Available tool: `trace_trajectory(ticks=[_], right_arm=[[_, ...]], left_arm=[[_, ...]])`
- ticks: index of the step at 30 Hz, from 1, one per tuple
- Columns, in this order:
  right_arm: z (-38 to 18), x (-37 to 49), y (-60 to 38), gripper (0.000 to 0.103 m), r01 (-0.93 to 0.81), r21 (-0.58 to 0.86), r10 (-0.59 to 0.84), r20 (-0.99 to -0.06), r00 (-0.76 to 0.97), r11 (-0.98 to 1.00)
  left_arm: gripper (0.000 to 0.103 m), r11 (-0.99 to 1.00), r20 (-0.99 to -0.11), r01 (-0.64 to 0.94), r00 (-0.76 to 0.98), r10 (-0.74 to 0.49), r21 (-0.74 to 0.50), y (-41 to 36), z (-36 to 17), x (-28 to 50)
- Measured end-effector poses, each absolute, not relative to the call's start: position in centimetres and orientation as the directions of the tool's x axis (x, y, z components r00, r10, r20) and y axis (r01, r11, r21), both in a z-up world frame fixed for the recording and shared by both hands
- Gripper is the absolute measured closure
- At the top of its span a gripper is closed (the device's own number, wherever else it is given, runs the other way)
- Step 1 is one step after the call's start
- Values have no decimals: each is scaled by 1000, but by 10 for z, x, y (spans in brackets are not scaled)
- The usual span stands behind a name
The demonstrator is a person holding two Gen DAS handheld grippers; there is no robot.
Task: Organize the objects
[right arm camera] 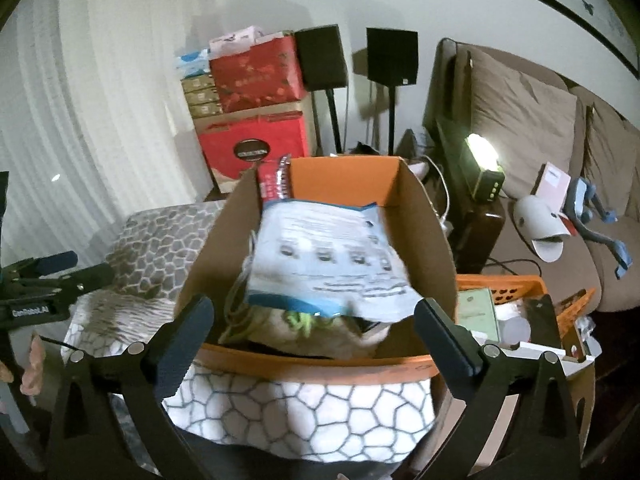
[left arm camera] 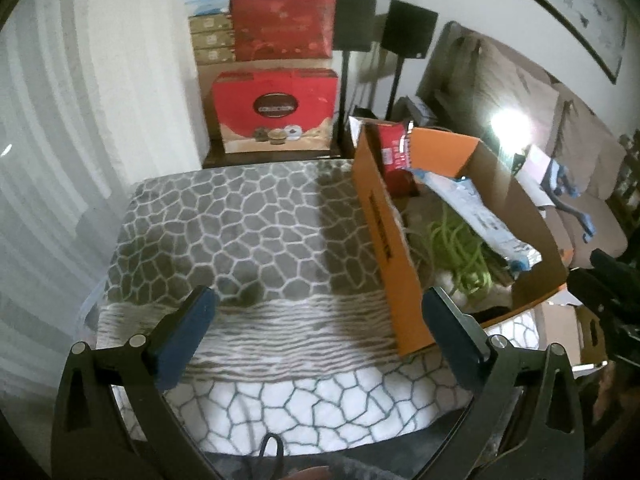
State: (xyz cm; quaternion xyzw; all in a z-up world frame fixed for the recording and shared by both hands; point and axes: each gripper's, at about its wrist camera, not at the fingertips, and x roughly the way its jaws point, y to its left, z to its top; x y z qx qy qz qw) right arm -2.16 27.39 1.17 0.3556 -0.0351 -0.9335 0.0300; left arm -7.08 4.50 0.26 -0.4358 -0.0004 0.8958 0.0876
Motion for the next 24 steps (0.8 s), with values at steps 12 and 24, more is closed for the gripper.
trace_trajectory(ticks=[12, 24], right_arm=[[8, -3, 251, 1, 19, 86, -70, -644, -762, -996], [2, 17, 240, 1, -25, 48, -11, -626, -780, -999]], left_arm=[[0, -992, -750, -90, -649, 126, -89, 22, 9, -43], [0, -998, -742, -63, -667, 64, -29, 19, 0, -17]])
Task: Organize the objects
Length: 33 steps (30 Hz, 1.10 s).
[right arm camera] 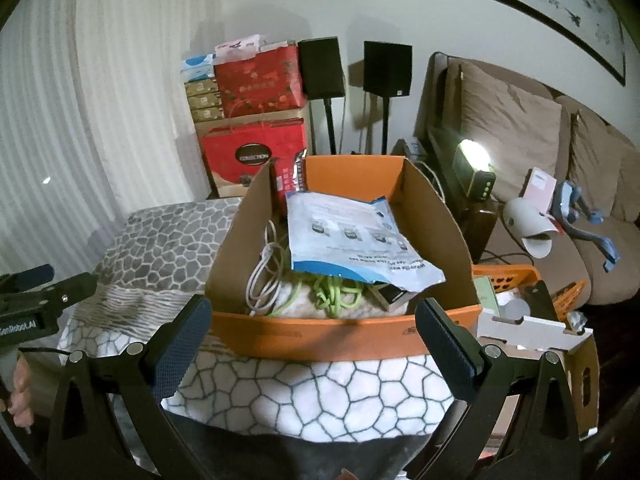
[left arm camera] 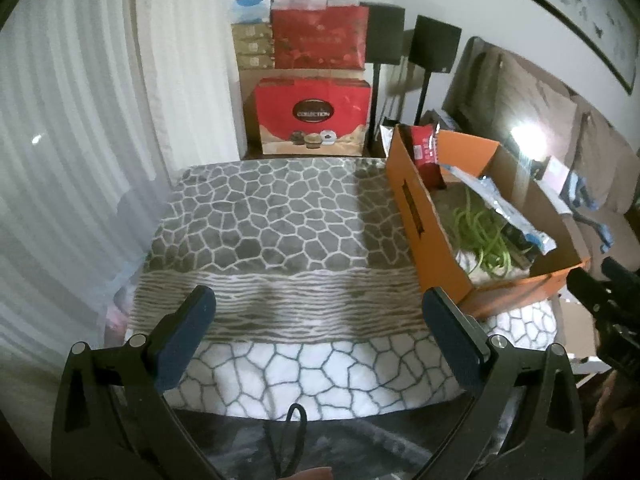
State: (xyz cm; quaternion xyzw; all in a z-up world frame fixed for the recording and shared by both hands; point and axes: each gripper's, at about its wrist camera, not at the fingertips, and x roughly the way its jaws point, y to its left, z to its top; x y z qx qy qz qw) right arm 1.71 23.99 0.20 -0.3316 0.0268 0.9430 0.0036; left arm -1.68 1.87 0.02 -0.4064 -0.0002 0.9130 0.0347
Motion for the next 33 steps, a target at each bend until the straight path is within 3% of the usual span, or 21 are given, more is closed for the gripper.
trace_trajectory(ticks=[33], right_arm=[[-13, 30, 228, 1, -40, 52, -2, -629, -777, -998]], left_arm=[[0, -999, -730, -43, -682, 36, -10, 13, -8, -5]])
